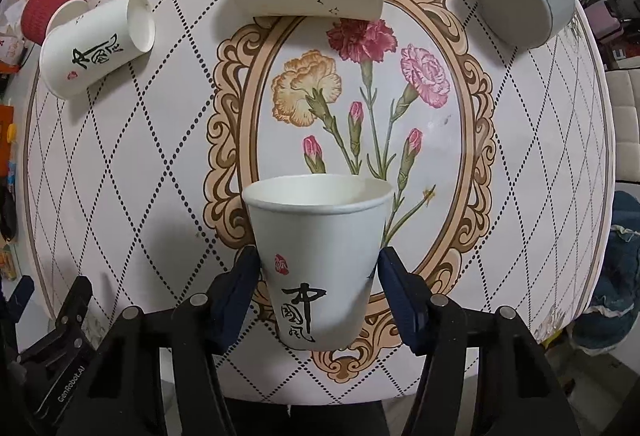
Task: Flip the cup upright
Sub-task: 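Grasp the upright white cup with the right gripper while the left gripper releases it, then lower the white cup rim up onto the flower medallion and open the right gripper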
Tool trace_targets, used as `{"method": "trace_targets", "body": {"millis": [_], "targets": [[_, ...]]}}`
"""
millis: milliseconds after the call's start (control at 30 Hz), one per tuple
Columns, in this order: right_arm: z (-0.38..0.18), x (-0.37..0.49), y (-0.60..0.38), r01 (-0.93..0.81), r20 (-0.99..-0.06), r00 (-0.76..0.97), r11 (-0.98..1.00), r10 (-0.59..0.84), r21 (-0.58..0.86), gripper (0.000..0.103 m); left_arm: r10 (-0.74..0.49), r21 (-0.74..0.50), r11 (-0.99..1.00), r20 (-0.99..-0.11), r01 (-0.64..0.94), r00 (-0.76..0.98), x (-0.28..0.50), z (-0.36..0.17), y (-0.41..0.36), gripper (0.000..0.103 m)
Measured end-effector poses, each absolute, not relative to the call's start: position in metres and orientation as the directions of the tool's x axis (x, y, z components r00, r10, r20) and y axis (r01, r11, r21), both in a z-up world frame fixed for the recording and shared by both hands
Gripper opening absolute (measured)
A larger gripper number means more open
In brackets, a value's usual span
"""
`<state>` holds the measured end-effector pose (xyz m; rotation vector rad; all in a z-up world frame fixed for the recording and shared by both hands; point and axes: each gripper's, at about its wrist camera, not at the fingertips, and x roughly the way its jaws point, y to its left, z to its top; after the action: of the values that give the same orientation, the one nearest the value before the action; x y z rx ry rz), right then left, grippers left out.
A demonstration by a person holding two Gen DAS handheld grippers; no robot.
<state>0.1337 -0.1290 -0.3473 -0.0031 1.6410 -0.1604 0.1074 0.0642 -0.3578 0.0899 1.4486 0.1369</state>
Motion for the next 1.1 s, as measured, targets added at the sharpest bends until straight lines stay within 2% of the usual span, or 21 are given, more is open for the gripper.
{"method": "trace_targets", "body": {"millis": [233,400,567,700,867,1100], "targets": [[-0.334,0.128,-0.143,0.16,-0.999,-0.022,0.986,-0.037,-0.04,0.062,0.082,0.08,0.996,-0.992,-0.027,0.093,0.113,-0.356,0.062,0.103],[-0.309,0.127,-0.15,0.2,-0.99,0.137,0.979,0.019,0.047,0.061,0.082,0.08,0.997,-0.995,-0.021,0.064,0.123,-0.356,0.055,0.103],[-0.288,0.133,-0.154,0.206,-0.933,0.361,0.975,0.008,0.088,0.061,0.055,0.054,0.998,-0.997,-0.024,0.047,0.14,-0.358,0.049,0.103],[-0.294,0.133,-0.143,0.194,-0.86,0.509,0.979,-0.048,0.06,0.061,0.086,0.087,0.996,-0.995,0.013,0.057,0.154,-0.367,0.041,0.103],[-0.316,0.114,-0.136,0.166,-0.796,0.596,0.986,-0.101,-0.001,0.061,0.101,0.103,0.994,-0.993,0.036,0.055,0.158,-0.376,0.042,0.103],[-0.318,0.085,-0.135,0.152,-0.809,0.578,0.988,-0.106,-0.021,0.063,0.09,0.095,0.993,-0.992,0.063,0.084,0.142,-0.372,0.042,0.103]]}}
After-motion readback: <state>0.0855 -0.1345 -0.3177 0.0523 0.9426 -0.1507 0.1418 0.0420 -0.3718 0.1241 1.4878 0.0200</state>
